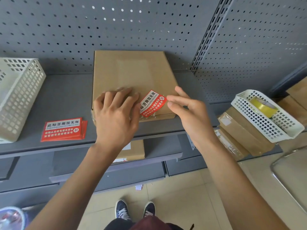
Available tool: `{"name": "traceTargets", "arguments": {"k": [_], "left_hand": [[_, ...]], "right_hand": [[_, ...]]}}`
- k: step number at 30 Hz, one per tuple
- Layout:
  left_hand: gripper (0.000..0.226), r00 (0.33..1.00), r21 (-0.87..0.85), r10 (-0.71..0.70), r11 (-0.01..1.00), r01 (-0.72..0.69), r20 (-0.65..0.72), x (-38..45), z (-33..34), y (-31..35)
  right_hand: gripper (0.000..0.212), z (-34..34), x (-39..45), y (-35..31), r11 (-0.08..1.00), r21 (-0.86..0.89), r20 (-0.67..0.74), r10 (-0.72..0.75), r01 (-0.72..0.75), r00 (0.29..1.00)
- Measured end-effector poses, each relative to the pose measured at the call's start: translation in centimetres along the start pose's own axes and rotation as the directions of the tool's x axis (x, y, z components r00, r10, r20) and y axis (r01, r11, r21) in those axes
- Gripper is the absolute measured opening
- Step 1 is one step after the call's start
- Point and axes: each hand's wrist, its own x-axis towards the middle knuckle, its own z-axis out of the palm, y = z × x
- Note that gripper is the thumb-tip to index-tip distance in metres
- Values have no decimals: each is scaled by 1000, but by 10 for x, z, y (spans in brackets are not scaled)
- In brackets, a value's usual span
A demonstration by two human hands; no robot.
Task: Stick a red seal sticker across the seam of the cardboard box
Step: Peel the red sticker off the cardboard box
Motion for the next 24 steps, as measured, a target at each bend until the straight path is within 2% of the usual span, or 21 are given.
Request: {"name": "traceTargets", "arguments": {"k": [24], "left_hand": [[23, 1000, -5, -5, 1000, 5, 9, 0, -1, 0]], "right_hand": [[21, 5, -5, -3, 996, 68, -43, 58, -55, 997]]}}
